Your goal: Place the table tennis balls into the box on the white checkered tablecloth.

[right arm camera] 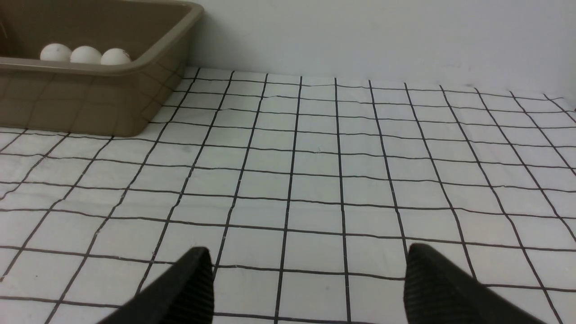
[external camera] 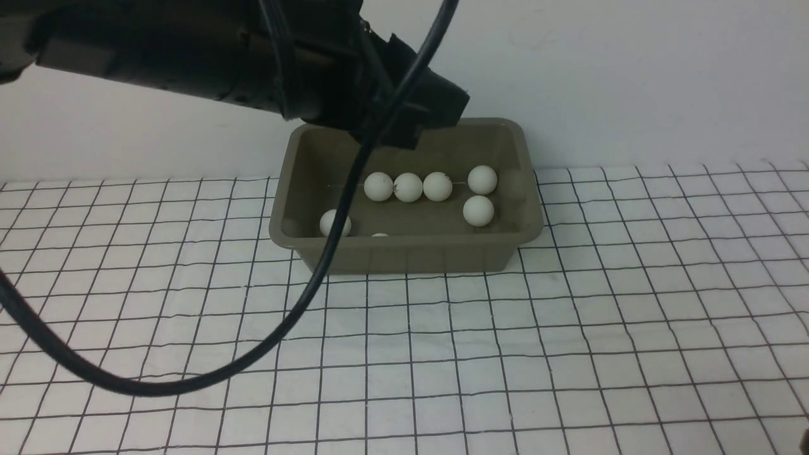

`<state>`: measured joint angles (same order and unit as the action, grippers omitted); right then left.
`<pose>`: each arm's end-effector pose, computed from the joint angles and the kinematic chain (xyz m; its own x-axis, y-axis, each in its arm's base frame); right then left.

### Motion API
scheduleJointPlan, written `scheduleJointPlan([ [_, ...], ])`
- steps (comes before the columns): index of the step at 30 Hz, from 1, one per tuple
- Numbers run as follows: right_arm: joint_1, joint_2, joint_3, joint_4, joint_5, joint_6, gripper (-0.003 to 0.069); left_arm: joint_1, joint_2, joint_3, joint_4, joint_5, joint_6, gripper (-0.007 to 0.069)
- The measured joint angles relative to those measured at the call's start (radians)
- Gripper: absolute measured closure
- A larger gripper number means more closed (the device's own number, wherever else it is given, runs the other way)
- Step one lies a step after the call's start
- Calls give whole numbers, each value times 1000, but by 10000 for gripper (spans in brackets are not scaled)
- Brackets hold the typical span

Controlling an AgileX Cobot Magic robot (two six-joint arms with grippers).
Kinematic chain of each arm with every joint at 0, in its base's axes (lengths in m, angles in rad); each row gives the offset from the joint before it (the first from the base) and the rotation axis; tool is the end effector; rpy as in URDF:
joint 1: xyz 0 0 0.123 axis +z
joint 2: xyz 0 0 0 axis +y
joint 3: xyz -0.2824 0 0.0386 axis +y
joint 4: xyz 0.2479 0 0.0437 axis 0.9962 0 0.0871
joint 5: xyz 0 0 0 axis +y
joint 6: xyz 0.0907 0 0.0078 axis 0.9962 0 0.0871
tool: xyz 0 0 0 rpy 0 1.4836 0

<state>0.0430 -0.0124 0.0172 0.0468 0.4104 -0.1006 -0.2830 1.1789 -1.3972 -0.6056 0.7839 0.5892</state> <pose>0.0513 0.0039 0.1712 -0.3174 -0.0714 -0.9456 -0.0791 0.9957 -0.0486 0.2180 -0.1016 0.4640 -0.2724 0.2060 -0.9399 0.6560 0.7544 -0.0248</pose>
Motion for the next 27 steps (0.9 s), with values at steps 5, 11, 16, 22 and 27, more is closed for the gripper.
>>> scheduleJointPlan([
  [5, 0, 0, 0, 0, 0, 0, 144, 39, -232, 128, 359, -4, -210, 346],
  [11, 0, 0, 0, 0, 0, 0, 144, 46, -486, 468, 622, -109, -553, 346],
  [16, 0, 0, 0, 0, 0, 0, 144, 115, -625, 769, 690, -141, -662, 346],
  [22, 0, 0, 0, 0, 0, 0, 144, 173, -752, 1057, 714, -303, -672, 346],
  [27, 0, 0, 0, 0, 0, 0, 144, 194, -897, 1218, 732, -403, -672, 346],
])
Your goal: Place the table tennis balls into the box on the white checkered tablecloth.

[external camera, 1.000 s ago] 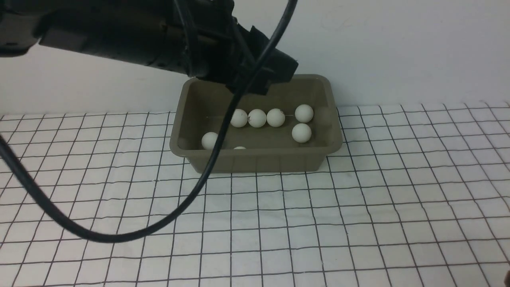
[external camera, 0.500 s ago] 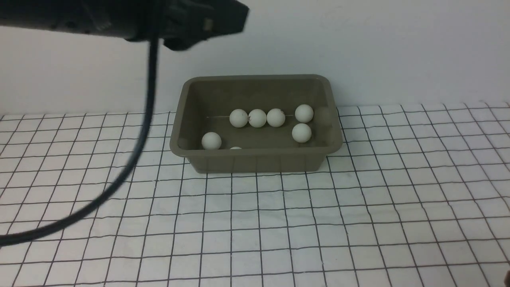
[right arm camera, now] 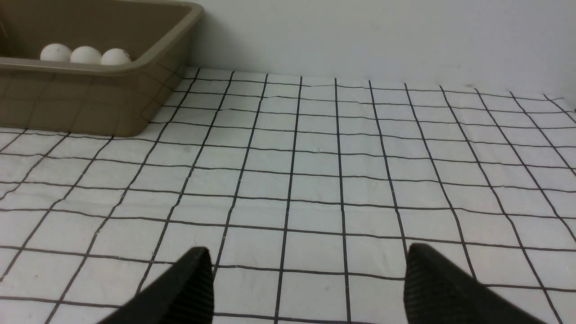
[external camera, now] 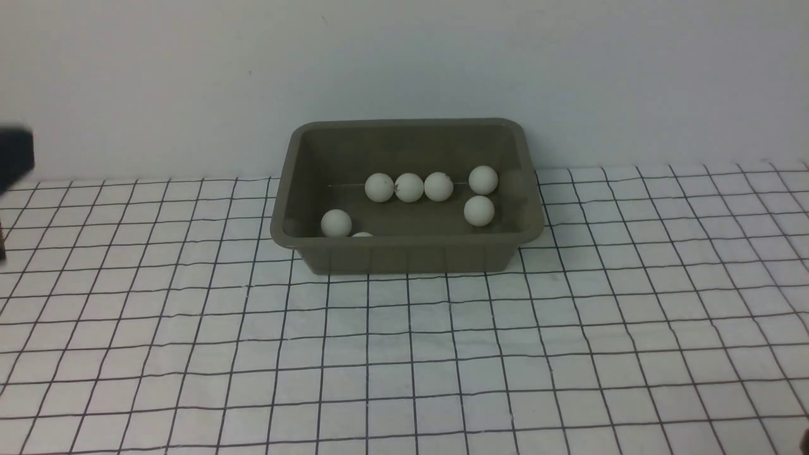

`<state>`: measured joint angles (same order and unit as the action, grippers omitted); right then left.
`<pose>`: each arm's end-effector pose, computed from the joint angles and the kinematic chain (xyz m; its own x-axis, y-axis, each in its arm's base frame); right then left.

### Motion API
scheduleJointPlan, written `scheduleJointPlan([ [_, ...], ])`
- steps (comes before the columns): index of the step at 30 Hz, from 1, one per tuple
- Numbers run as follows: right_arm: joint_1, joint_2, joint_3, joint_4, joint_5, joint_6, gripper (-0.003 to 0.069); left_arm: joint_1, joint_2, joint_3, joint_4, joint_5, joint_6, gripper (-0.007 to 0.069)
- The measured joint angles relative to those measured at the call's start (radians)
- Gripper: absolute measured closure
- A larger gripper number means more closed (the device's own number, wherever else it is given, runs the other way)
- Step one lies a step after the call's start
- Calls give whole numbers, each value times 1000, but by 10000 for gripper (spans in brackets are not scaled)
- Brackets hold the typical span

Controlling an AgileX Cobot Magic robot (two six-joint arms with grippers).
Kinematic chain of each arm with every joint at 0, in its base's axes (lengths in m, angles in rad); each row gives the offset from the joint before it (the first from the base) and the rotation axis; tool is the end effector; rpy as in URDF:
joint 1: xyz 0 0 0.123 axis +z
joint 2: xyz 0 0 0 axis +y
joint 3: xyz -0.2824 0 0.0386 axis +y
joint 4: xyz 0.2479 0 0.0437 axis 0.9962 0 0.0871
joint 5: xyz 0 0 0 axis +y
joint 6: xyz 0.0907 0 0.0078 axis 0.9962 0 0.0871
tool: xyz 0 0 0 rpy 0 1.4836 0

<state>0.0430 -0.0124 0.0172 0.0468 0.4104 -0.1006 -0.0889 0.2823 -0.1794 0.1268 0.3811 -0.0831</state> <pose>0.0513 0.0039 0.1712 -0.3174 -0.0714 -0.9456 -0.0791 0.9957 -0.0486 0.0746 -0.0023 0.2217 -0.3806 0.0687 -0.9222 0.0587 0.9970 0.0501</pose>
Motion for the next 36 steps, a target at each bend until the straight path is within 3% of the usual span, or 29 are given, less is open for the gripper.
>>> scheduleJointPlan([
  [8, 0, 0, 0, 0, 0, 0, 144, 157, -251, 197, -22, -2, 14, 346],
  [20, 0, 0, 0, 0, 0, 0, 144, 169, -293, 205, -143, 3, 282, 346],
  [28, 0, 0, 0, 0, 0, 0, 144, 153, -293, 205, -127, 3, 176, 346],
  [36, 0, 0, 0, 0, 0, 0, 144, 93, -293, 205, -113, 3, 160, 346],
])
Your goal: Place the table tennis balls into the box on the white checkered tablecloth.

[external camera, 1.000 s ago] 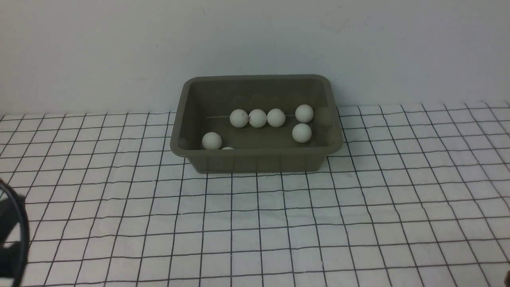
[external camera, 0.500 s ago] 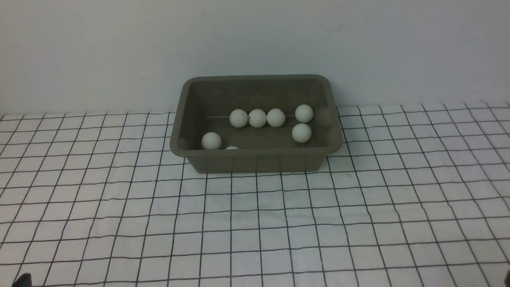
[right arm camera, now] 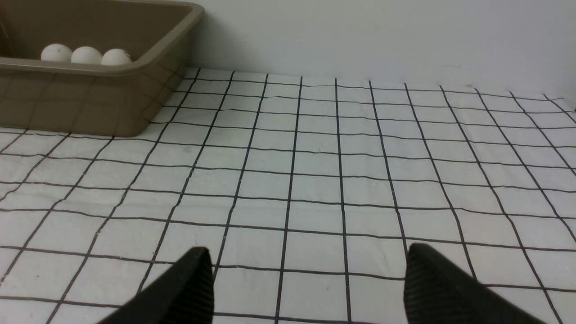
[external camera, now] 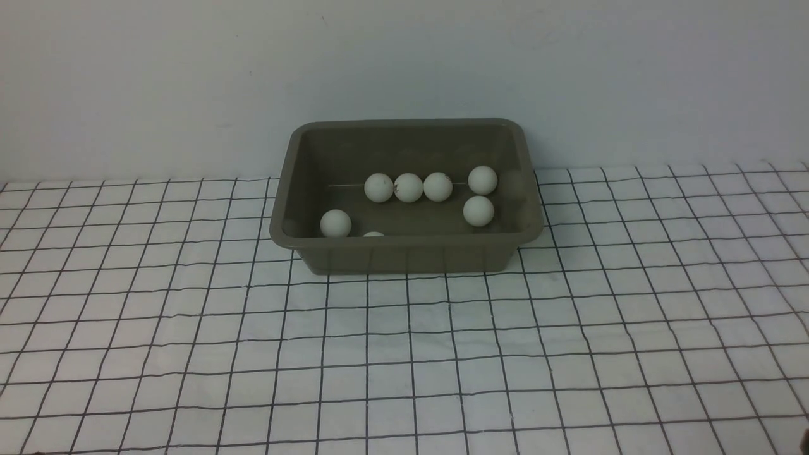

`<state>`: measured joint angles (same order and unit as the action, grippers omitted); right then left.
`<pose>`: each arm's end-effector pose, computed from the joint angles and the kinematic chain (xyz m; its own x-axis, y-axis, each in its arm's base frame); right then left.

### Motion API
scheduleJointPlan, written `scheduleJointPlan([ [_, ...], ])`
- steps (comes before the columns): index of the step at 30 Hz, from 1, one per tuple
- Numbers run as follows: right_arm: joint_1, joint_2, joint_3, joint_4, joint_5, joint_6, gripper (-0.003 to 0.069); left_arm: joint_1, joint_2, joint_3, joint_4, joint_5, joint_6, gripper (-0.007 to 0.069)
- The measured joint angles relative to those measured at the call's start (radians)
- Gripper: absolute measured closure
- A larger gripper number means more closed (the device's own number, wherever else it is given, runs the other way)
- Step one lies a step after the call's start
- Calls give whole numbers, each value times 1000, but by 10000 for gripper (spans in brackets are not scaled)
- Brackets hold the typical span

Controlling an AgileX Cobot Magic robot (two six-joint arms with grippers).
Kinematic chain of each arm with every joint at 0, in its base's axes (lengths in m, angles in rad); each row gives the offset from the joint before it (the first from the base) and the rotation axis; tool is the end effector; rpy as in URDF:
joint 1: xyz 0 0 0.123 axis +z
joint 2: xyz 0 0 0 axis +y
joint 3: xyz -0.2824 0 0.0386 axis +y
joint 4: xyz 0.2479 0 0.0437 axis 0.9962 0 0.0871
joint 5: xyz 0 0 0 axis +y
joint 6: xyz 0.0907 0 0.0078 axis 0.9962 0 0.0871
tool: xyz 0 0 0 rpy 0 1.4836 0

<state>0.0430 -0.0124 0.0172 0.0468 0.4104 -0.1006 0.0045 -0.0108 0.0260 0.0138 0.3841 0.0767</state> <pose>0.0513 0.0039 0.1712 -0.3174 -0.0714 -0.9456 -0.0791 0.9957 -0.0486 0.0523 0.0007 0.1704 -0.3066 0.0880 -0.9477 0.0181 0.9961 0.0866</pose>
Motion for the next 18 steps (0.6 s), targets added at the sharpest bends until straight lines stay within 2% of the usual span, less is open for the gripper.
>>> scheduleJointPlan([
  [18, 0, 0, 0, 0, 0, 0, 144, -7, 0, 0, -7, 0, -20, 346],
])
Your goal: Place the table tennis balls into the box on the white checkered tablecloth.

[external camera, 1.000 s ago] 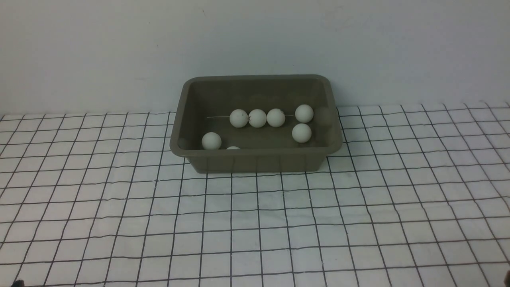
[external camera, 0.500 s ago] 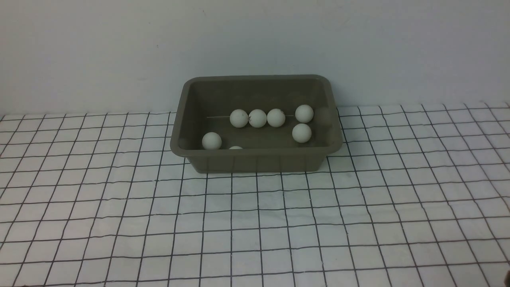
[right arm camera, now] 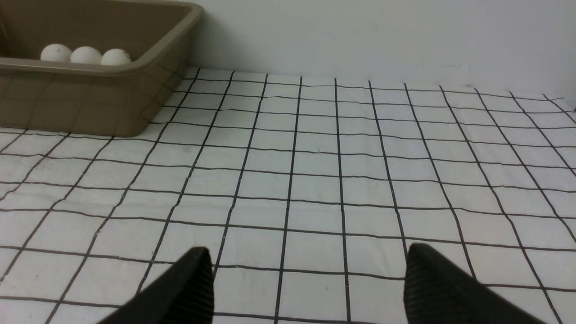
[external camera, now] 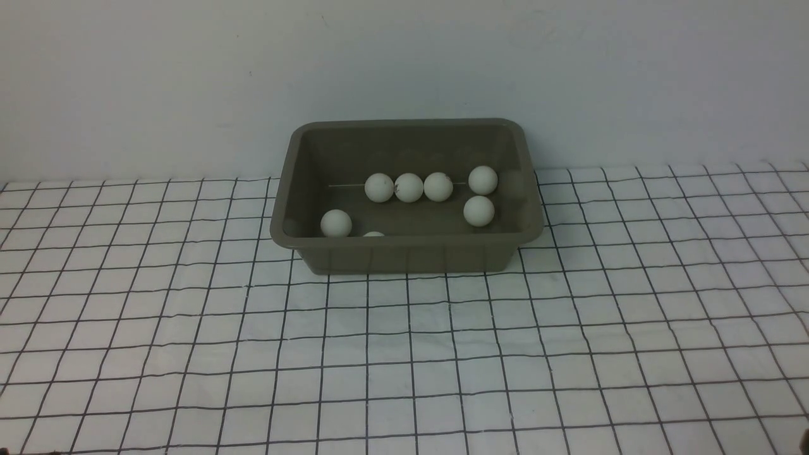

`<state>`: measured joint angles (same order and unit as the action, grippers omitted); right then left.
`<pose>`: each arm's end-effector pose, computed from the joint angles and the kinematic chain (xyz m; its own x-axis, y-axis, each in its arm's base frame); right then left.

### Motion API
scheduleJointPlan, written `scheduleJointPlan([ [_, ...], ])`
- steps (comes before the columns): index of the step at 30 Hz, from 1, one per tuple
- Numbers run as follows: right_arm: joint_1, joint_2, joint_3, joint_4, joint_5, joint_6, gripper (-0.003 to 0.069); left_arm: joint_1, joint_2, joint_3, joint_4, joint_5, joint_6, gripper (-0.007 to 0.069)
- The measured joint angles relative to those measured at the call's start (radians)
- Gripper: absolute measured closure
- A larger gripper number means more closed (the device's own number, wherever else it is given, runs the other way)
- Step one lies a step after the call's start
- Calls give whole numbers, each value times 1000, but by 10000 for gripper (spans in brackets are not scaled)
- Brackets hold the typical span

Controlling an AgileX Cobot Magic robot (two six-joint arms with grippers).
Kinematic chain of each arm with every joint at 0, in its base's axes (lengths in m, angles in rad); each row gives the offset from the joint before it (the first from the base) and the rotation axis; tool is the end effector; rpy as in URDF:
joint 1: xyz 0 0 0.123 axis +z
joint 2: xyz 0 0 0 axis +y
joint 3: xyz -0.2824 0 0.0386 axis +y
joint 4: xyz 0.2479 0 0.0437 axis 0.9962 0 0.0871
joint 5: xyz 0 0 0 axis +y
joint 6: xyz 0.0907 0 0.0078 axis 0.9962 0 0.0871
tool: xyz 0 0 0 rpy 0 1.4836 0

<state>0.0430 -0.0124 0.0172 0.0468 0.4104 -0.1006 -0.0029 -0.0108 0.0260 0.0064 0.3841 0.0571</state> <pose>0.0513 0.0039 0.1712 -0.3174 -0.0714 -0.9456 -0.0791 0.9957 -0.0486 0.0523 0.0001 0.1704 -0.3064 0.0639 -0.9498 0.0200 0.9980 0.0607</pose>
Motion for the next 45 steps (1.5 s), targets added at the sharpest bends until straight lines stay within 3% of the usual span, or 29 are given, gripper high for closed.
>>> scheduleJointPlan([
  [45, 0, 0, 0, 0, 0, 0, 144, -17, 0, 0, -6, 0, -3, 346],
])
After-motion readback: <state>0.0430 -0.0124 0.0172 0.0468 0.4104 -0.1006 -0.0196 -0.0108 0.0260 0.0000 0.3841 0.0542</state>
